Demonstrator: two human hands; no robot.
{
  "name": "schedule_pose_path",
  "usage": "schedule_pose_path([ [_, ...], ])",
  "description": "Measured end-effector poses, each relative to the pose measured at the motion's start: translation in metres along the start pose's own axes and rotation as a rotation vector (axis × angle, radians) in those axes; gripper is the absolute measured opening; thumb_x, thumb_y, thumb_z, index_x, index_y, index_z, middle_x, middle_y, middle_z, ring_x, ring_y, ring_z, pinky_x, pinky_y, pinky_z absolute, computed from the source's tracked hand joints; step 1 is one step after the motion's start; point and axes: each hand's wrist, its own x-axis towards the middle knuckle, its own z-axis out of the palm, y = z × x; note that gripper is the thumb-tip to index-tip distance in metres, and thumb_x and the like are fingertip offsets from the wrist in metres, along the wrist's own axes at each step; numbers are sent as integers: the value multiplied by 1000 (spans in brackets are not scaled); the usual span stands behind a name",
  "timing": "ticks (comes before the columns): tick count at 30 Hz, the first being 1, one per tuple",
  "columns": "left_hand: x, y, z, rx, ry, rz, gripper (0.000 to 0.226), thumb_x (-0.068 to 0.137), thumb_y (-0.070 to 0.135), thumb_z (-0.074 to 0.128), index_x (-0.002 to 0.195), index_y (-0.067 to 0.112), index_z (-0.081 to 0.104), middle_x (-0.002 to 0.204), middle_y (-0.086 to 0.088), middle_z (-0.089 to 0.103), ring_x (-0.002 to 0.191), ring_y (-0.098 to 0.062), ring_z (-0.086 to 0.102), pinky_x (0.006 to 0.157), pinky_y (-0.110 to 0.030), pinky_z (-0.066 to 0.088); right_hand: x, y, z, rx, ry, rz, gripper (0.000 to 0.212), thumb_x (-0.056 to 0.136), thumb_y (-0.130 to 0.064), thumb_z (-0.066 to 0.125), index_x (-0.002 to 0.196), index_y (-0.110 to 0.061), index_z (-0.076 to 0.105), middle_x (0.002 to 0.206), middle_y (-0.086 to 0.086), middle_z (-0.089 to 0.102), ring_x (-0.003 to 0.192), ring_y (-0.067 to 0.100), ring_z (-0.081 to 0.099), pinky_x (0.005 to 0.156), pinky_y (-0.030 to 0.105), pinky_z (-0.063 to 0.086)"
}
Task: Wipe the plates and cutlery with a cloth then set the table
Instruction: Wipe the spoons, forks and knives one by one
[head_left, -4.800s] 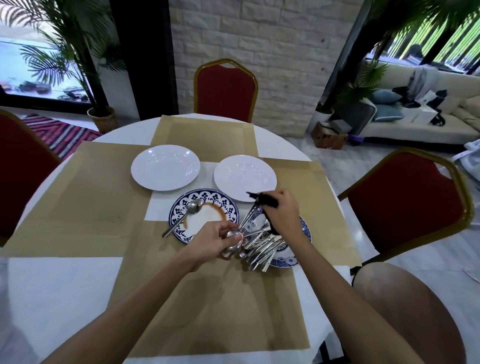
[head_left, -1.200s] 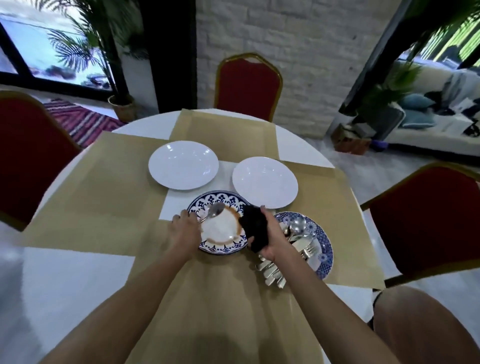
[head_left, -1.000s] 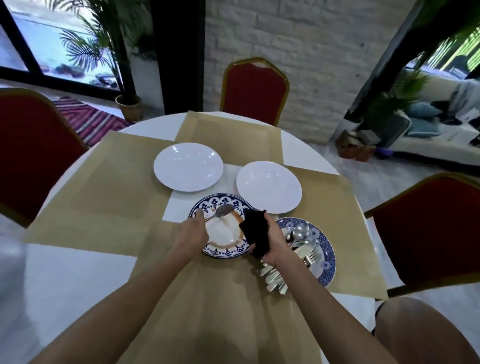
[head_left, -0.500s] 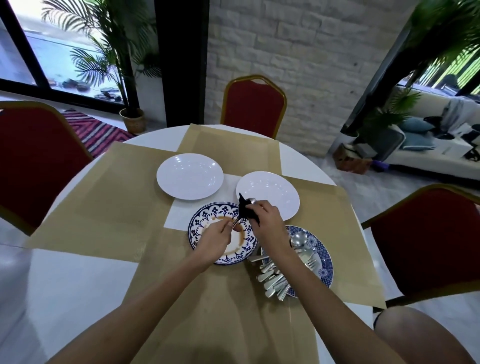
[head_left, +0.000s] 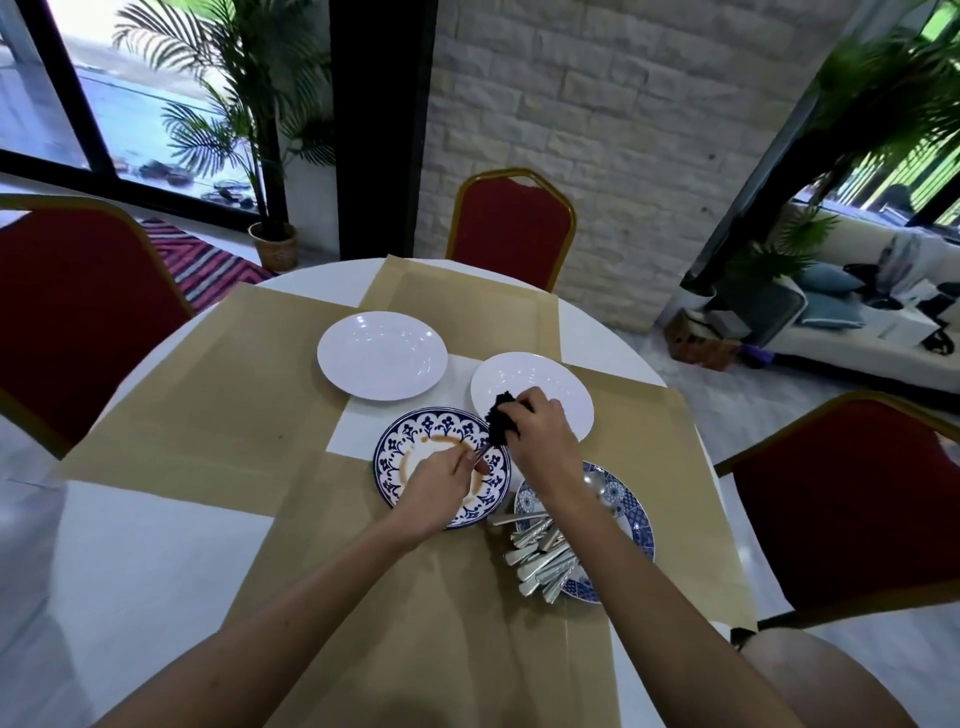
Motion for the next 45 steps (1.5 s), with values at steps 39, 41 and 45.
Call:
schedule_pose_path([
  [39,0,8,-7,156,-23,156,31,100,30,43,90,17,69,62,12,52,51,1,43,50,-15,30,-9,18,-27,200,9,141,24,91,-26,64,113,-19,70,107,8,59,97,23,56,74,26,40],
  [41,0,5,-13,133,-54,167,29,99,34,46,85,23,69,60,12,52,50,-3,43,52,-21,31,-4,23,-46,579,-215,414,24,93,-32,62,108,-14,68,96,10,63,87,25,64,76,33,52],
  [45,13,4,-30,336,-48,214,28,94,47,49,76,33,65,65,12,60,62,-5,54,60,-27,39,-16,33,-73,1067,-517,587,25,91,-28,64,106,-9,59,90,18,65,73,30,70,53,33,56],
])
